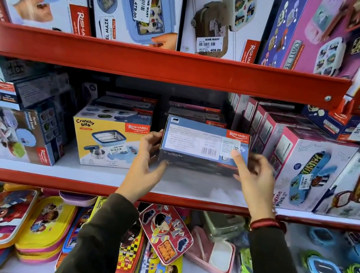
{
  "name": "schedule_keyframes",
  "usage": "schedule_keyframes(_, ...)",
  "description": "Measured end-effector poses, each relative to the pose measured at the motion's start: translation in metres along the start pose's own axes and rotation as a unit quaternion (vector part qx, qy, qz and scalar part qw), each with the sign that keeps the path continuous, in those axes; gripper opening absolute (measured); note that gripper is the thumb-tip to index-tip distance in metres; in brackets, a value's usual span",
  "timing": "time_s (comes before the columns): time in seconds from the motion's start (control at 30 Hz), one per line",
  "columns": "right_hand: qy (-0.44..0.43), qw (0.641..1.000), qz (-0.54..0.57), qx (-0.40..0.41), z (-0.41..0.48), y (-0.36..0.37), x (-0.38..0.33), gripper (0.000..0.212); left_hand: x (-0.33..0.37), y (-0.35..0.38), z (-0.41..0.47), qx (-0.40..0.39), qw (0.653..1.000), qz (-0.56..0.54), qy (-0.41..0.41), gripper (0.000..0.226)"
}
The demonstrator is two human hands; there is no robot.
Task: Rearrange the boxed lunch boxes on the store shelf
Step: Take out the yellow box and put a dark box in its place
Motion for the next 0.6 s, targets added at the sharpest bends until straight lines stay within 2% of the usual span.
schedule_keyframes(0.1, 0.019, 0.997, 0.068, -0.017, -0.002, 0.006, 0.001, 0.022, 0.0, -0.002, 0.004, 0.032, 0.999, -0.012, -0.002, 0.045)
schedule_keyframes(0.13, 0.026, 0.996, 0.079, -0.02, -0.003, 0.007, 0.002, 0.017, 0.0, -0.003, 0.006, 0.045, 0.999, -0.006, 0.001, 0.042)
schedule_keyframes(0.27, 0.015, 0.998, 0.036, -0.044, -0.004, 0.013, 0.012, 0.04, -0.005, -0.001, 0.016, 0.095, 0.995, 0.02, 0.004, 0.042)
schedule_keyframes(0.4, -0.007, 0.999, -0.023, -0.035, 0.003, 0.022, 0.015, 0.044, -0.009, 0.002, 0.02, 0.106, 0.994, 0.023, -0.01, 0.043)
schedule_keyframes(0.47, -0.017, 0.999, -0.041, -0.018, 0.006, 0.026, 0.02, 0.044, -0.011, 0.003, 0.019, 0.094, 0.995, 0.011, -0.029, 0.042)
schedule_keyframes(0.6, -0.015, 0.997, -0.065, -0.037, 0.007, 0.035, 0.031, 0.041, -0.021, 0.008, 0.019, 0.062, 0.997, -0.015, -0.053, 0.047)
Point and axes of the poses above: each hand's wrist, its own z-axis towards the middle knuckle, its own y-axis out of the palm, x = y × z, the point moved 4 cm from there along z, towards the middle knuckle, and after that the axes turned 15 degrees about -y, right-handed, at the moved point
